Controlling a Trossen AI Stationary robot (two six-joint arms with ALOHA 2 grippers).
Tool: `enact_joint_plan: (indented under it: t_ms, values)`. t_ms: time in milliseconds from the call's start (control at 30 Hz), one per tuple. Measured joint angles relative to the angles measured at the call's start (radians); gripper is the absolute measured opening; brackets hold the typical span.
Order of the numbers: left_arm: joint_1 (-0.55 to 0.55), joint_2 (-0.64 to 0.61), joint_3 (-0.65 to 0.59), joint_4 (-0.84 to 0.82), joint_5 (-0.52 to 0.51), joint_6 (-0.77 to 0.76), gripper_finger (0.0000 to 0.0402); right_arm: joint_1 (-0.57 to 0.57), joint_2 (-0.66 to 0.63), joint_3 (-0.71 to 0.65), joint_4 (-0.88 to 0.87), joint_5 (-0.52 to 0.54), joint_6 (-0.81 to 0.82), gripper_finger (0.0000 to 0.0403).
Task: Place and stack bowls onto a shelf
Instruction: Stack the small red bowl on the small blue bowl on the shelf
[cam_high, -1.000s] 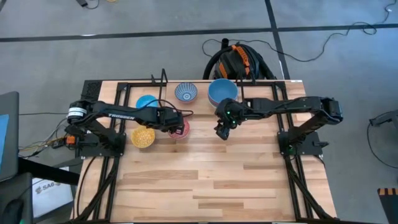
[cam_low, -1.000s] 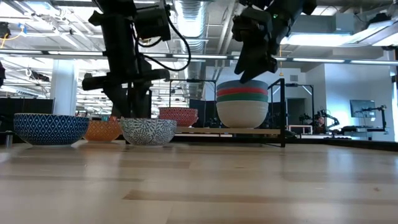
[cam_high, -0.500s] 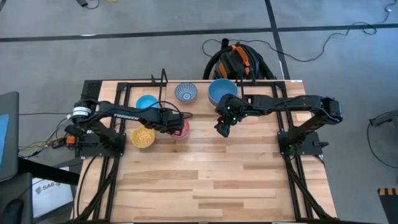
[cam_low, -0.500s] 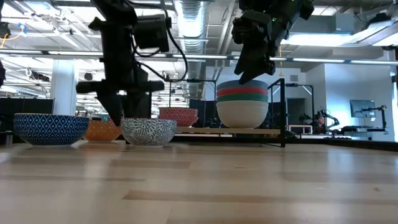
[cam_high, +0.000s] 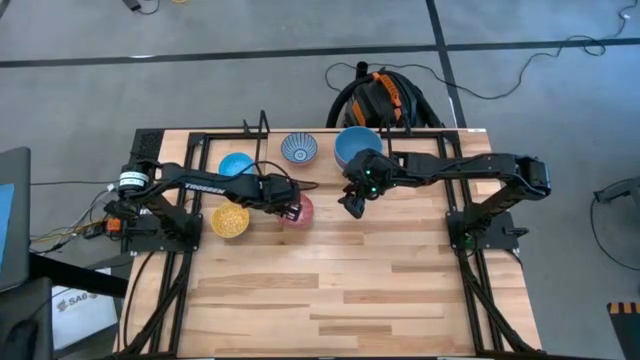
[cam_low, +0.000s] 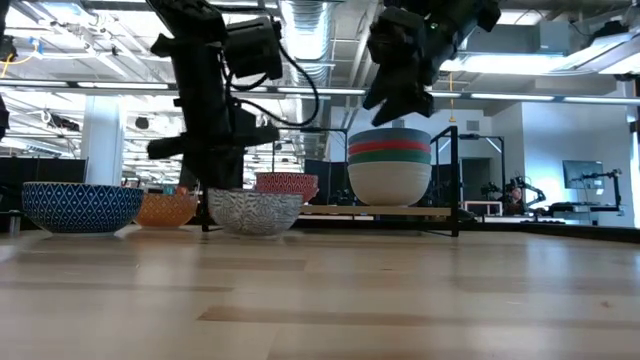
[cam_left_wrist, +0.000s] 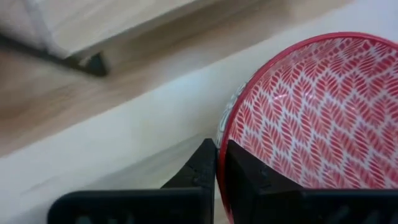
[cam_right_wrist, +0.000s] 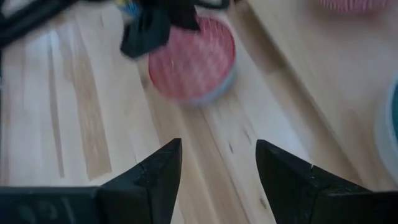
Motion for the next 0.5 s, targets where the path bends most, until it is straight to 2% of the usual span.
enact_joint_plan:
  t_ms: [200, 367, 500]
  values:
    - [-0.041, -0.015, 0.072, 0.012, -0.003, 0.103, 0.0002, 0.023, 0.038, 0.002, 0.102, 0.003, 0.035, 0.0216]
    - [-0.092, -0.021, 0.189, -0.012, -0.056, 0.172, 0.0002, 0.072, 0.093, -0.001, 0.124, 0.008, 0.046, 0.0192]
    - [-0.128, -0.021, 0.283, -0.104, -0.104, 0.224, 0.0001, 0.113, 0.112, 0.002, 0.130, 0.071, 0.072, 0.0181]
